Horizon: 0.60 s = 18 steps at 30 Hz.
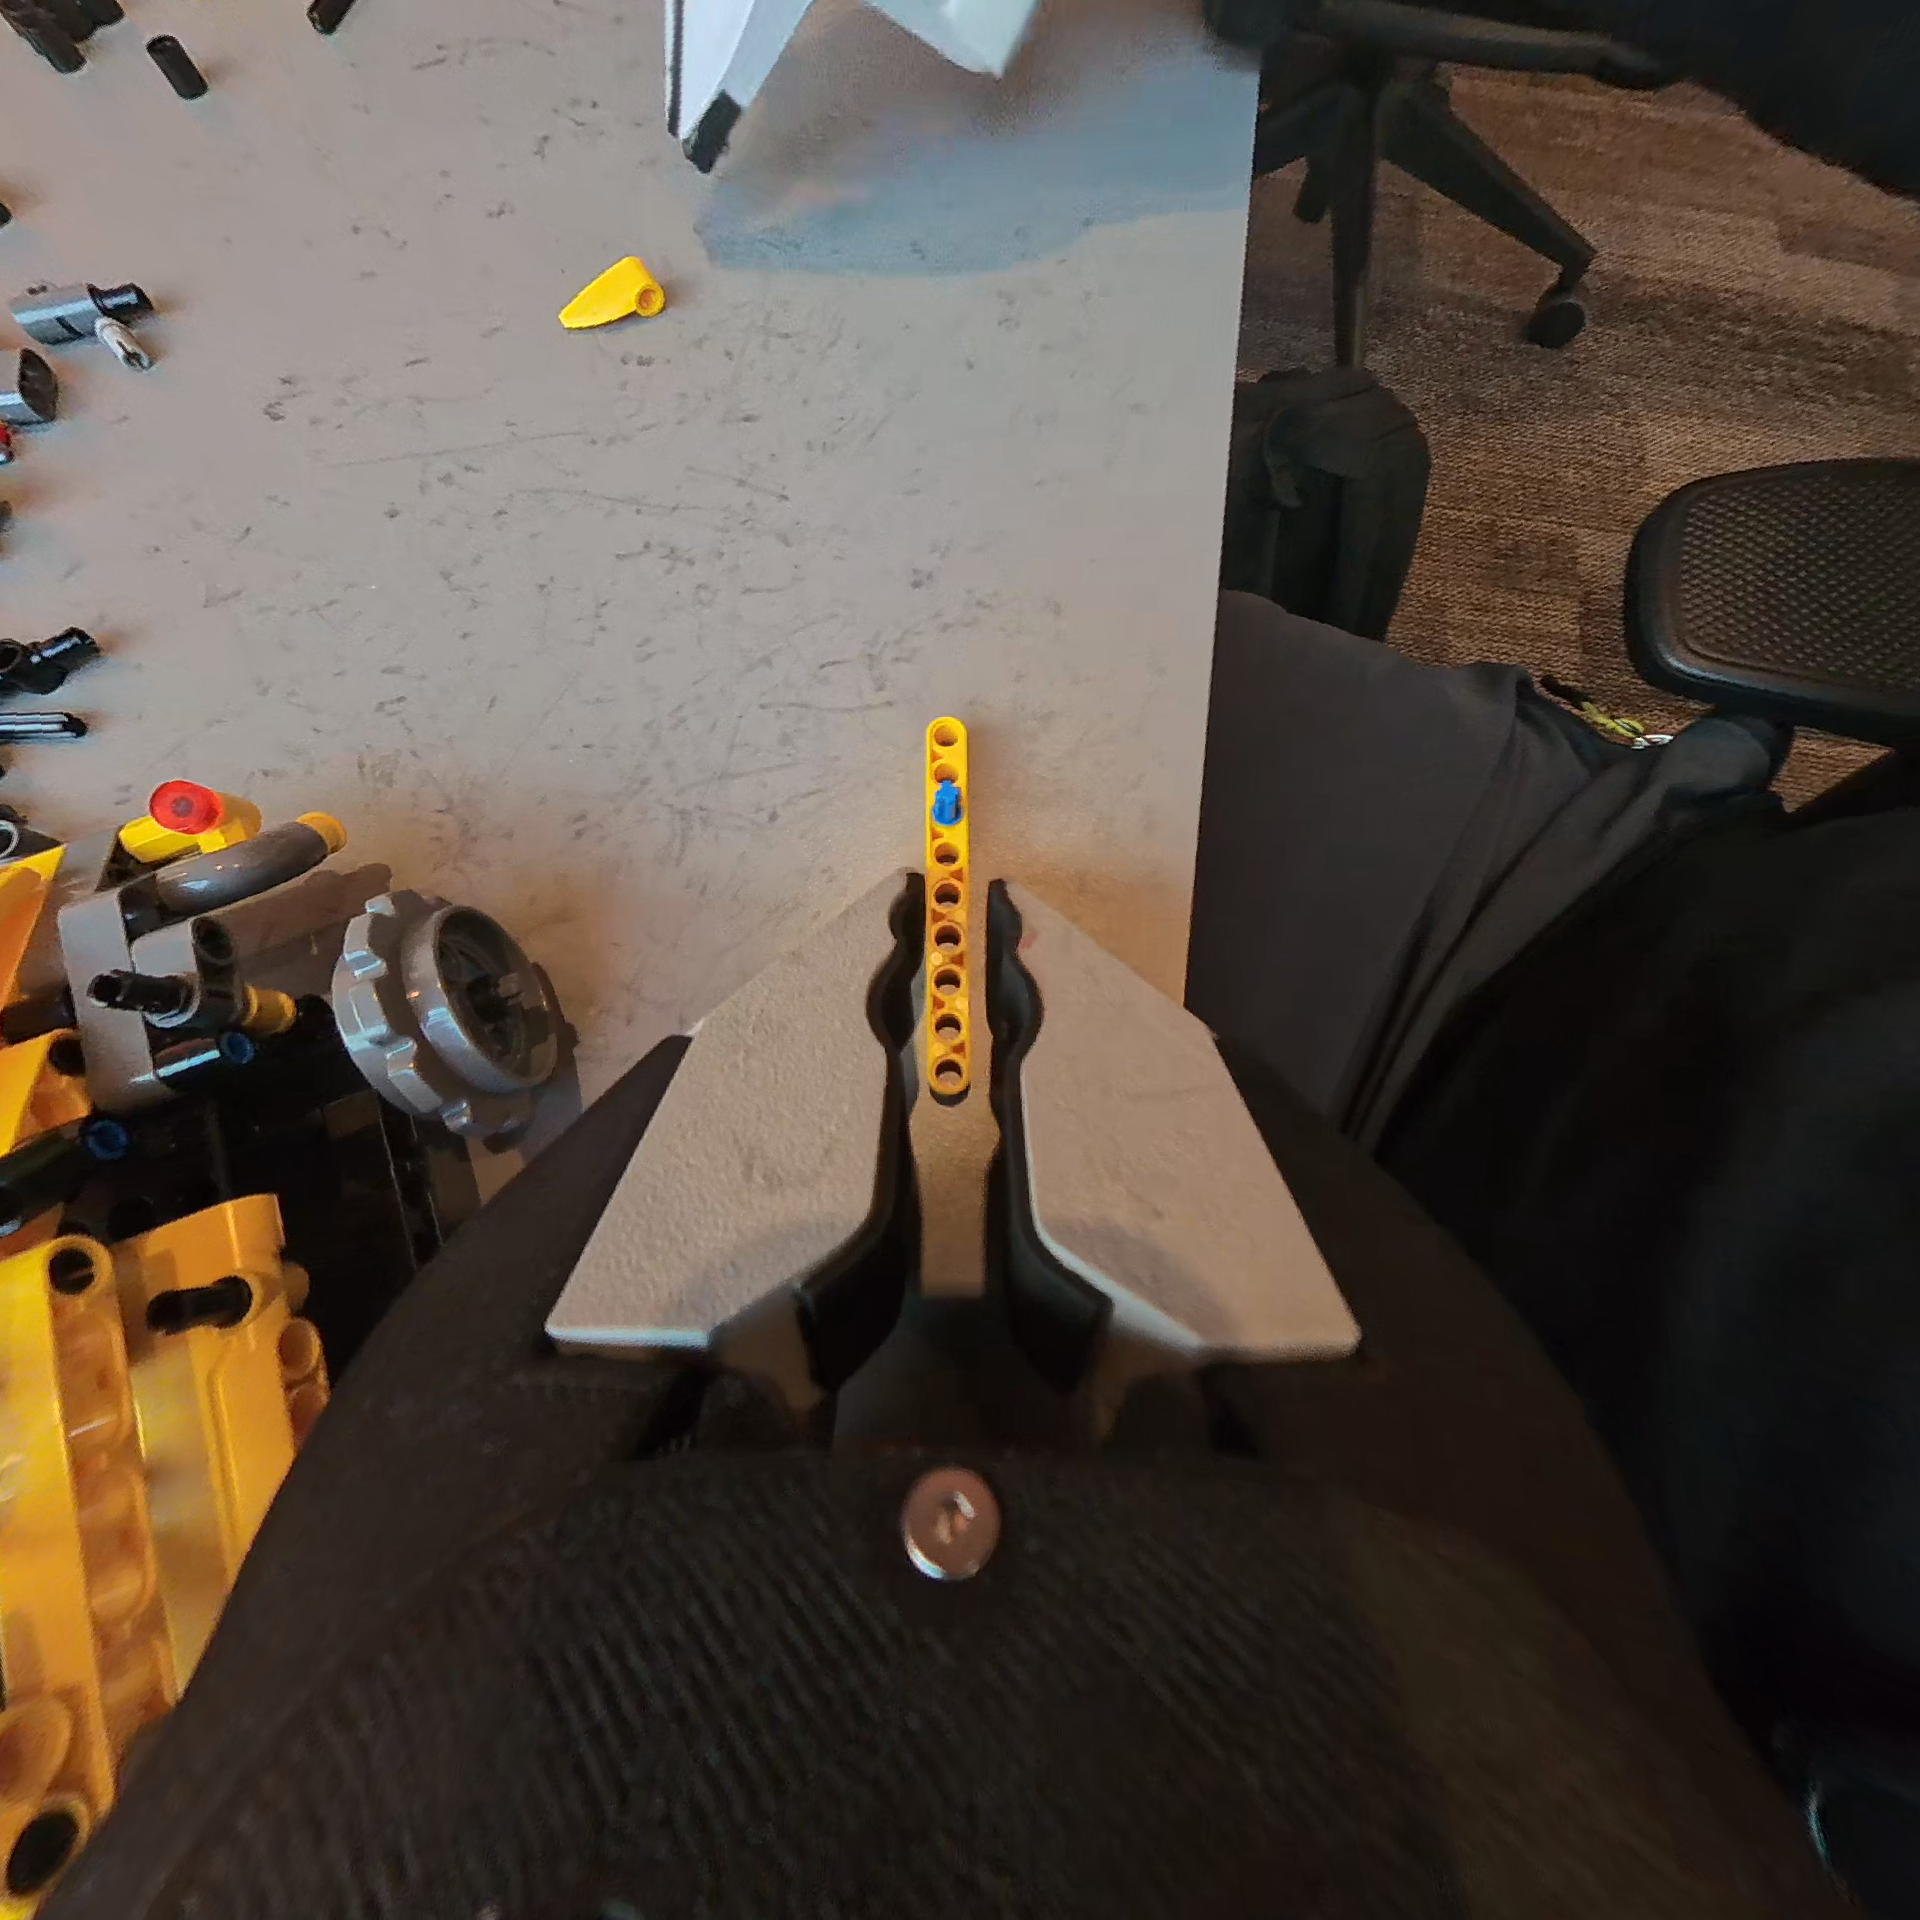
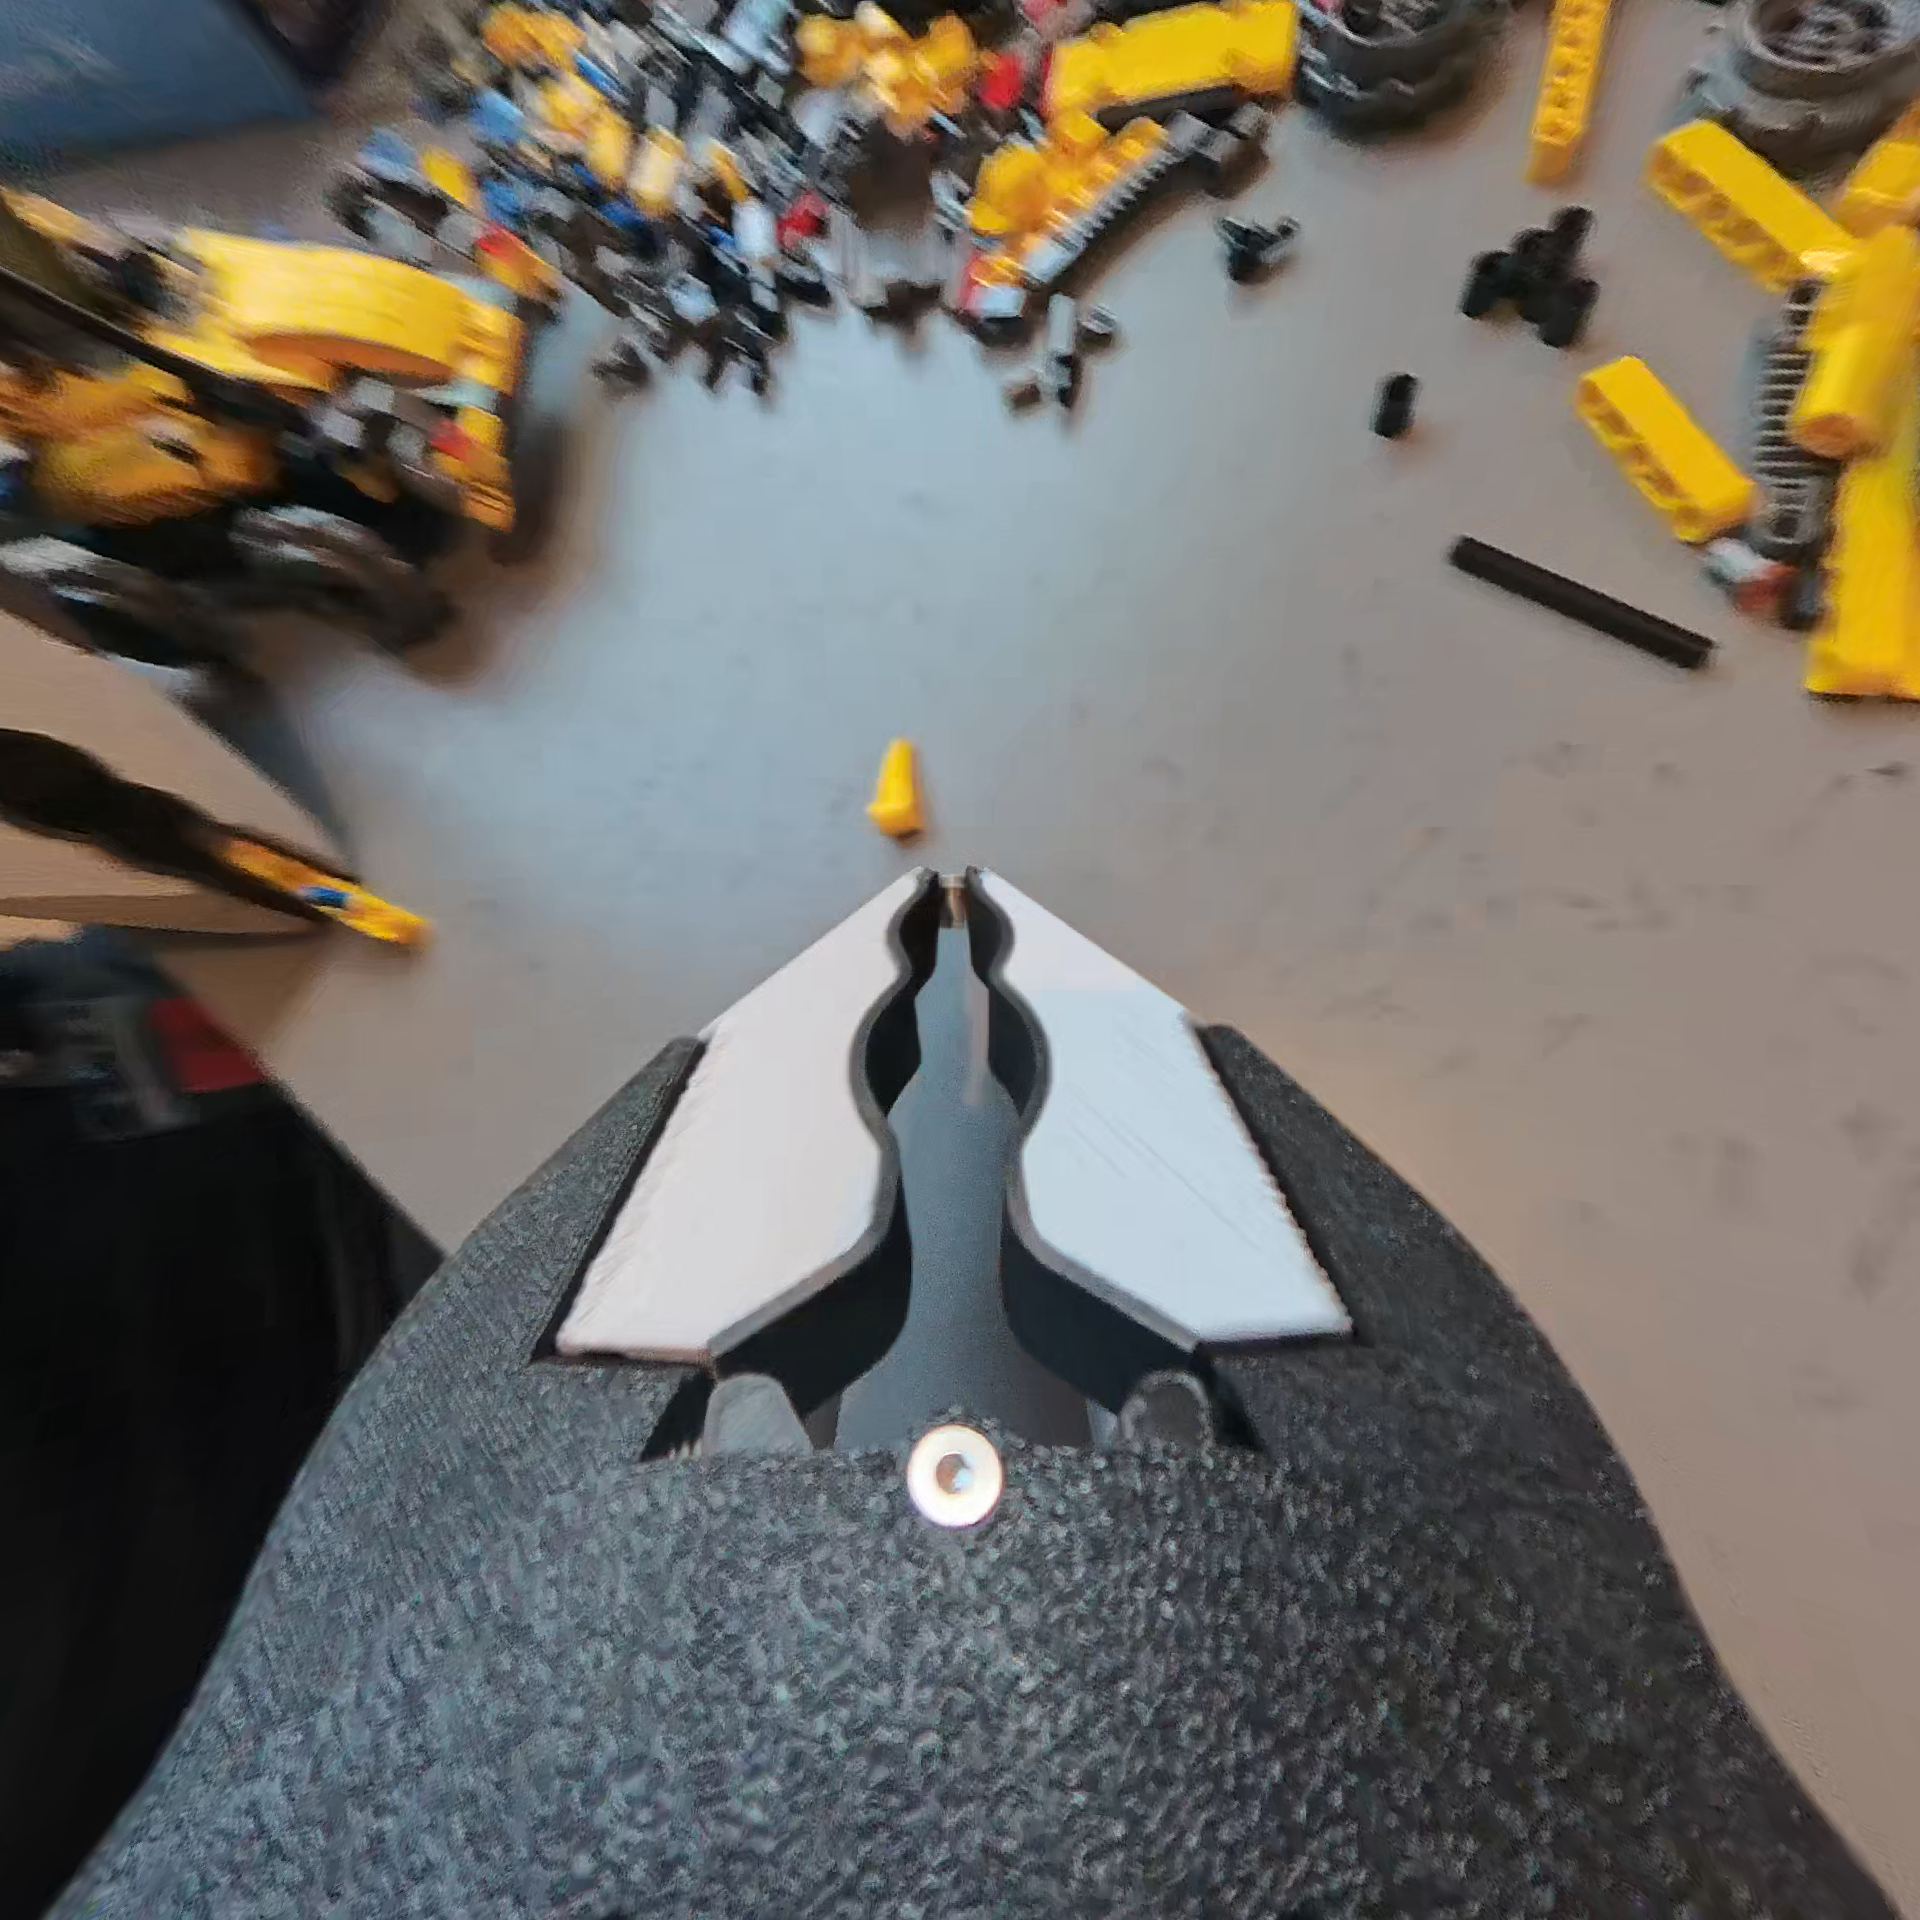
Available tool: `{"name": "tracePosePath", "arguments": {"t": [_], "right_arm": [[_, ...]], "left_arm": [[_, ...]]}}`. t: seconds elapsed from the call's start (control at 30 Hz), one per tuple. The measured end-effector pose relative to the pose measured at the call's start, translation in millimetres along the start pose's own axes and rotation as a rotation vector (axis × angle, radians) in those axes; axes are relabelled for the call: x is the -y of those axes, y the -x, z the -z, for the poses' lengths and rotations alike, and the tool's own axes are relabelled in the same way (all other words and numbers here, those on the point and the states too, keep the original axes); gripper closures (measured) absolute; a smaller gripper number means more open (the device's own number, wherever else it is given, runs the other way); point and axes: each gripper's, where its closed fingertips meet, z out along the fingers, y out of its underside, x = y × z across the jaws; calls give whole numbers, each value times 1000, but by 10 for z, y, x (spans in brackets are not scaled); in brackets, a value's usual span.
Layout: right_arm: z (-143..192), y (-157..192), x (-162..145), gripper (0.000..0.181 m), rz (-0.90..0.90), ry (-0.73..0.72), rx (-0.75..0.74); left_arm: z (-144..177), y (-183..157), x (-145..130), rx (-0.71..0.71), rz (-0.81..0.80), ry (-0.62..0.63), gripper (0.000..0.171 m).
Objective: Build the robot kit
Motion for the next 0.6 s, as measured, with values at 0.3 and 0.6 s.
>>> {"name": "tracePosePath", "arguments": {"t": [0.3,0.6], "right_arm": [[26,1298,313,177,-244,-268,557],[37,1778,406,177,-455,-388,786]], "left_arm": [[44,47,37,43,-2,-33,140],[409,72,473,196,-120,-350,145]]}}
